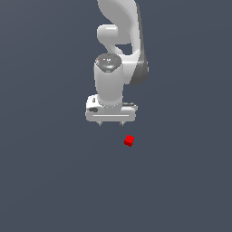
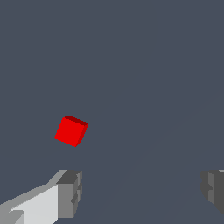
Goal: Pick up the red cube and move it to a goal position.
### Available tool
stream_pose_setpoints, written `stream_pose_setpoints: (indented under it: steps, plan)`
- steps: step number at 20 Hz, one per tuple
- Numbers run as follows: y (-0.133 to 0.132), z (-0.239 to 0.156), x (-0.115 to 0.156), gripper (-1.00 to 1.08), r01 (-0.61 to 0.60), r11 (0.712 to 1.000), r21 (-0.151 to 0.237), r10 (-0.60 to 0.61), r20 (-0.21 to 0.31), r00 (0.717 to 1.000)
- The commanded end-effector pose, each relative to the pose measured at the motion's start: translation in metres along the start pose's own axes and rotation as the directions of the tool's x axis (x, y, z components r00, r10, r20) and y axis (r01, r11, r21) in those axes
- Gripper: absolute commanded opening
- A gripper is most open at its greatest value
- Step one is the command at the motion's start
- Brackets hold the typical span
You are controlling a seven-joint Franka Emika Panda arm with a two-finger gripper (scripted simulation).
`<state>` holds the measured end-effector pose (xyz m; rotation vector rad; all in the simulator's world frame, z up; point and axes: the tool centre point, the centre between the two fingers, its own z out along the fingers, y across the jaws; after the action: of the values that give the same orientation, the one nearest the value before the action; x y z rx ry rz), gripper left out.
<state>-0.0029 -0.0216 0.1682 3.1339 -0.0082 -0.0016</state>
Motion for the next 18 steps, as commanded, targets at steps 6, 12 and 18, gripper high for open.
stream_pose_setpoints:
  steps: [6,12,18]
  plan:
    - [-0.003,0.005,0.0,1.0,-0.012,1.0,0.0,0.012,0.0,1.0]
    - [-0.014,0.022,-0.002,1.0,-0.06,0.998,0.001,0.06,0.0,0.998]
    - [-0.034,0.054,-0.002,1.0,-0.144,0.99,0.002,0.144,0.0,0.99]
